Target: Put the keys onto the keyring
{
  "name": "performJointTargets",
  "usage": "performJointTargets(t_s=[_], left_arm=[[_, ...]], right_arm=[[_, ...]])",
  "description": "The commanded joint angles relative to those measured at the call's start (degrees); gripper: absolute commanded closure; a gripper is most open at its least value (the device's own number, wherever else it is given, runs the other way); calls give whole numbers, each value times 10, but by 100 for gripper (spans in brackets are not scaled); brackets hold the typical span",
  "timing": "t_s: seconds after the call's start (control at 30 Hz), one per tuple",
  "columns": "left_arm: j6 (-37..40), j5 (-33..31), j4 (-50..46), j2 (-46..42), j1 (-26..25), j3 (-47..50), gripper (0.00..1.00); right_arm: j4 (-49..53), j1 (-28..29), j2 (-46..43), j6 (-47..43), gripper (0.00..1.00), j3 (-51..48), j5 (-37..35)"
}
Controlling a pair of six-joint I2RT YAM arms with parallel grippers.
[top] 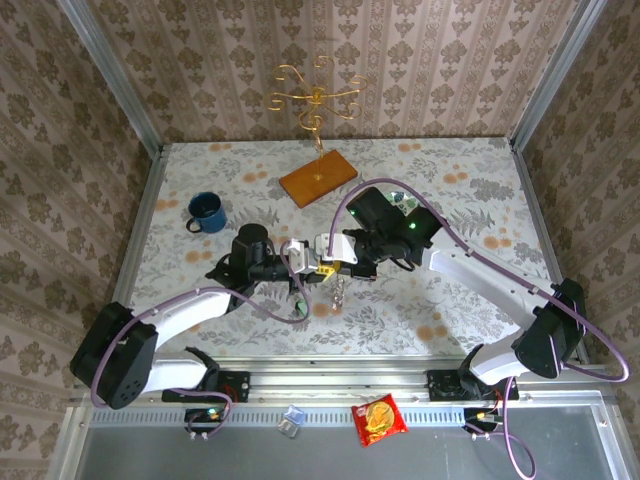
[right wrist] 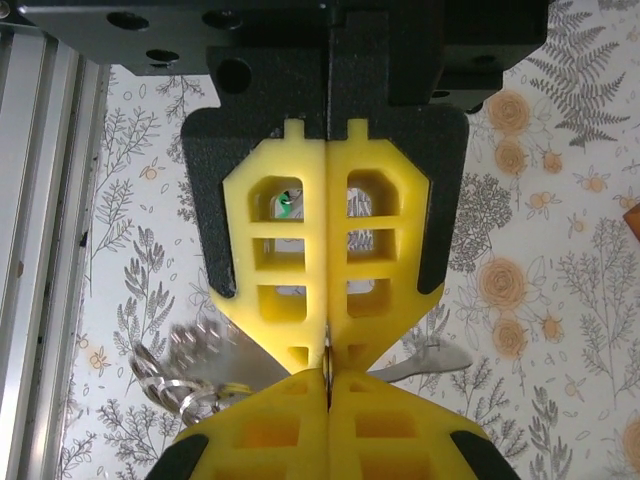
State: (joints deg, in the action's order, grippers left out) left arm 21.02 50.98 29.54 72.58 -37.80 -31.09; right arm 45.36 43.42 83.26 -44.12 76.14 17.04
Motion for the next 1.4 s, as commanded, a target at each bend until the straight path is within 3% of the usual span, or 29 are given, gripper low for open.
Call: performJointTargets(t_s=[0.0, 0.1, 0.3, 0.43, 0.73, 1.07, 1.2, 1.3, 1.37], left_arm=[[-32, 3, 90, 10, -7, 15, 100], [-54, 0, 138, 18, -8, 31, 100], [-127, 7, 254, 49, -9, 56, 100], [-147, 14, 284, 60, -13, 59, 100], [-153, 25, 295, 62, -24, 58, 100], [-160, 23, 313, 73, -35, 53, 100], [-164, 21, 321, 78, -38, 53, 100], [-165, 18, 321, 76, -38, 56, 100], [-164, 12, 320, 73, -39, 59, 100]], right_arm=[[-31, -3, -25, 28, 88, -20, 50], [-78, -43, -71, 70, 74, -53, 109], [-246, -120, -169, 168, 71, -187, 225], [-328, -121, -208, 182, 71, -271, 247], [-417, -120, -205, 229, 72, -333, 228], [-431, -118, -189, 233, 79, -332, 241], [-424, -115, -179, 236, 87, -323, 258], [-400, -115, -174, 228, 100, -313, 262], [-376, -115, -172, 214, 100, -301, 259]])
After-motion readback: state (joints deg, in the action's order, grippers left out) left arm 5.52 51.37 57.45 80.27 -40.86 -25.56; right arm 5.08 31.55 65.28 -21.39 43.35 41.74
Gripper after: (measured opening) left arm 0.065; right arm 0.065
